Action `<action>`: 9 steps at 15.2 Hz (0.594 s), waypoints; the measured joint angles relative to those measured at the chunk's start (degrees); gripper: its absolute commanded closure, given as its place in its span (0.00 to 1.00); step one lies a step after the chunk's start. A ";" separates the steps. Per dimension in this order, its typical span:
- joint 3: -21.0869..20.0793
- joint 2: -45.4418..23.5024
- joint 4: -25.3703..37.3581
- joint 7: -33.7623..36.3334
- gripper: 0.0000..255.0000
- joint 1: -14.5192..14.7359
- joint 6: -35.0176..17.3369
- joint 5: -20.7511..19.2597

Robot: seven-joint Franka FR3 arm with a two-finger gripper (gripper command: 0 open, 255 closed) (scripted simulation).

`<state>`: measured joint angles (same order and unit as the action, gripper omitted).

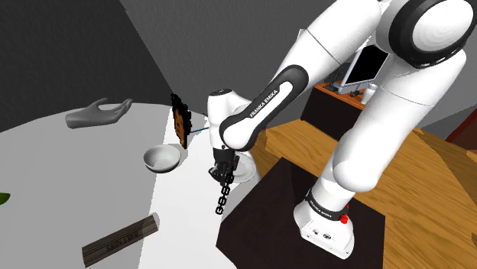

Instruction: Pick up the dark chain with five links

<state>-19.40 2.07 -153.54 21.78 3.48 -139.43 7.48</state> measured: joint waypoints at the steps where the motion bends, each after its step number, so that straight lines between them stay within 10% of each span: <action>1: 0.00 0.82 0.11 -0.17 1.00 0.03 0.91 0.27; 9: 0.38 7.24 1.15 -1.30 1.00 0.33 8.23 1.97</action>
